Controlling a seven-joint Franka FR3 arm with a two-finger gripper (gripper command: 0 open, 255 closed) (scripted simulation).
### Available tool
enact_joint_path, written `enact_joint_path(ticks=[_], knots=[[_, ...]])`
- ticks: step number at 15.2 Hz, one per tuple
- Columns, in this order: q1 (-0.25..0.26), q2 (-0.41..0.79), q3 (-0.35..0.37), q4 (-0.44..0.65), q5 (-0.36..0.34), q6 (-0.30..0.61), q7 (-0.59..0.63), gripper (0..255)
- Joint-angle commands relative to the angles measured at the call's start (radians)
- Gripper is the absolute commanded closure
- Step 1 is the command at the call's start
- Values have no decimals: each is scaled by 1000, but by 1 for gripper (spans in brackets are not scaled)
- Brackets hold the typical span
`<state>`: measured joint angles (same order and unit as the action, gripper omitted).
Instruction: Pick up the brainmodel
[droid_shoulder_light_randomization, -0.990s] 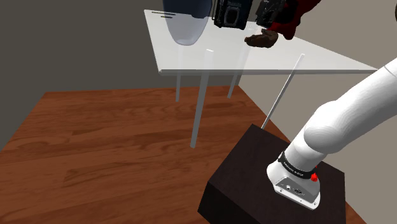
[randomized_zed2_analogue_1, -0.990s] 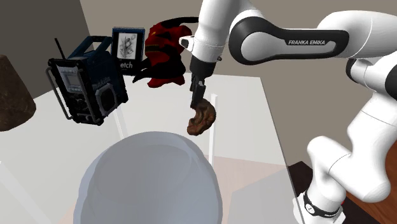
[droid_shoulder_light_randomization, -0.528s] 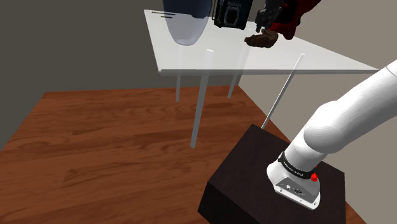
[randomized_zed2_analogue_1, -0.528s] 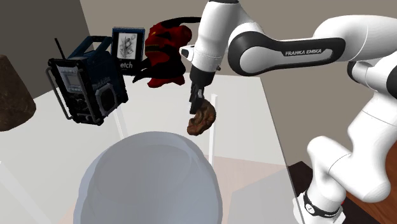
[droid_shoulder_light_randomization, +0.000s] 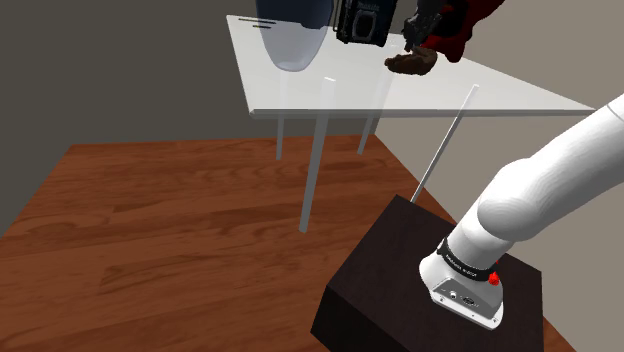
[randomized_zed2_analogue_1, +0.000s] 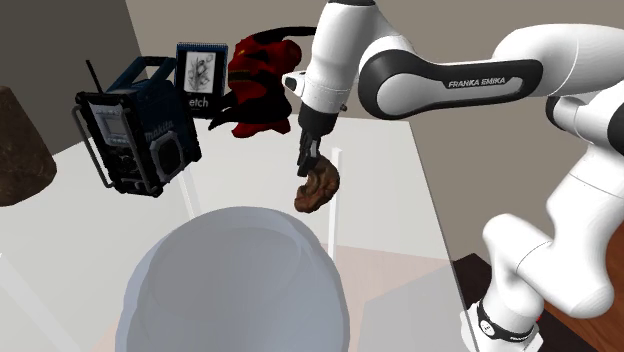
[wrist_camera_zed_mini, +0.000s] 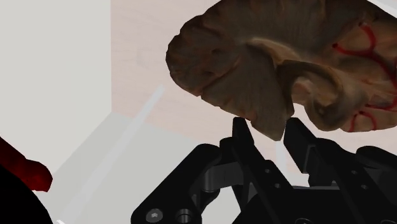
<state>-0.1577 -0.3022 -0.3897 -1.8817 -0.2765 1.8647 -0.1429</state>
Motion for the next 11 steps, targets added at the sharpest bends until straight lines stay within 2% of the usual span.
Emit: enact_joint_path(ticks=[1,11], knots=[[0,-1,1,-2,0,0,1,255],[7,42,2,175,23,-133,-31,255]])
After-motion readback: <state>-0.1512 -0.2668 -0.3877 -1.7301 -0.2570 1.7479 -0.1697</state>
